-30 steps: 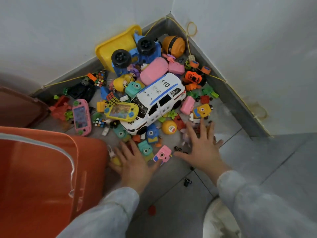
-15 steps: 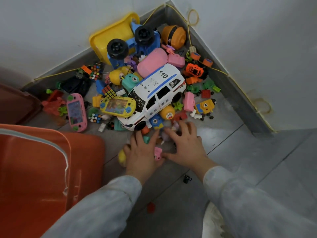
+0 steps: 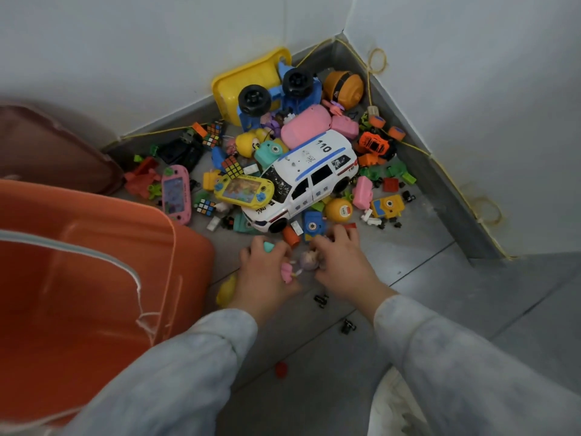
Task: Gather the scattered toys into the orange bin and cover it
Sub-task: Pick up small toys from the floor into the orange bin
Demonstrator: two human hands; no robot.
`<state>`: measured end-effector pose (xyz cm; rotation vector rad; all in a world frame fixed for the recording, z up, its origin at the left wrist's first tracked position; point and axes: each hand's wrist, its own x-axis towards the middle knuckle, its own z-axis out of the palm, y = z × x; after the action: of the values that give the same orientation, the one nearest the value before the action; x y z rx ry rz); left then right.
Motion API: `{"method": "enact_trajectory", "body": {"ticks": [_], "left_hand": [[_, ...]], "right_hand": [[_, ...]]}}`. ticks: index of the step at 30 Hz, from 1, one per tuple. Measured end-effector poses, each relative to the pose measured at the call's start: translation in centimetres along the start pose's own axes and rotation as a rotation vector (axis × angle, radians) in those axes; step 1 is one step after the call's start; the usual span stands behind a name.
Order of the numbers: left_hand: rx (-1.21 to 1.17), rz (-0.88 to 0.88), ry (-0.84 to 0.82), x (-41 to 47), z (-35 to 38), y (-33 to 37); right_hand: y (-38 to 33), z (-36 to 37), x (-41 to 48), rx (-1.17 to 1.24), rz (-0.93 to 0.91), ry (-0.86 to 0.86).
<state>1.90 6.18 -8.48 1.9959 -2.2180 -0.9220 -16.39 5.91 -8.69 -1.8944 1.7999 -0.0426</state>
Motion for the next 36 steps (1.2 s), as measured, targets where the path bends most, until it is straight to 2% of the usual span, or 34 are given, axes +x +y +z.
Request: {"method": "enact_trajectory", "body": {"ticks": [5, 13, 17, 20, 22, 26, 31, 36], "left_hand": [[-0.141, 0.027, 0.127, -1.6, -4.3, 1.2], [-0.118, 0.049, 0.259, -2.9, -15.8, 3.7], [-0.084, 0.083, 0.417, -4.3, -22.4, 2.4], [-0.04, 0.066, 0.493, -6.0, -27.0, 0.4], [-0.008, 0.041, 0.547, -7.4, -29.5, -1.7], [0.004, -0.126, 0.522, -9.3, -31.4, -7.0], [0.0, -0.33, 0.392, -11.3, -32.3, -12.1], [-0.09, -0.366, 0.289, -12.3, -32.2, -15.8]], "right_hand": [[-1.9, -4.4, 1.0, -0.029, -0.101, 0.066], [-7.0, -16.1, 1.9, -0.102, -0.206, 0.304], [-12.6, -21.3, 1.2, -0.024, -0.315, 0.397], [-17.1, -22.5, 0.8, -0.001, -0.423, 0.432], [-20.3, -21.9, 1.0, 0.025, -0.499, 0.387], [-25.4, -18.7, 1.7, 0.055, -0.609, 0.284], [-30.2, -13.1, 2.0, 0.043, -0.687, 0.144], [-31.9, -9.6, 2.2, 0.0, -0.729, 0.016]]}}
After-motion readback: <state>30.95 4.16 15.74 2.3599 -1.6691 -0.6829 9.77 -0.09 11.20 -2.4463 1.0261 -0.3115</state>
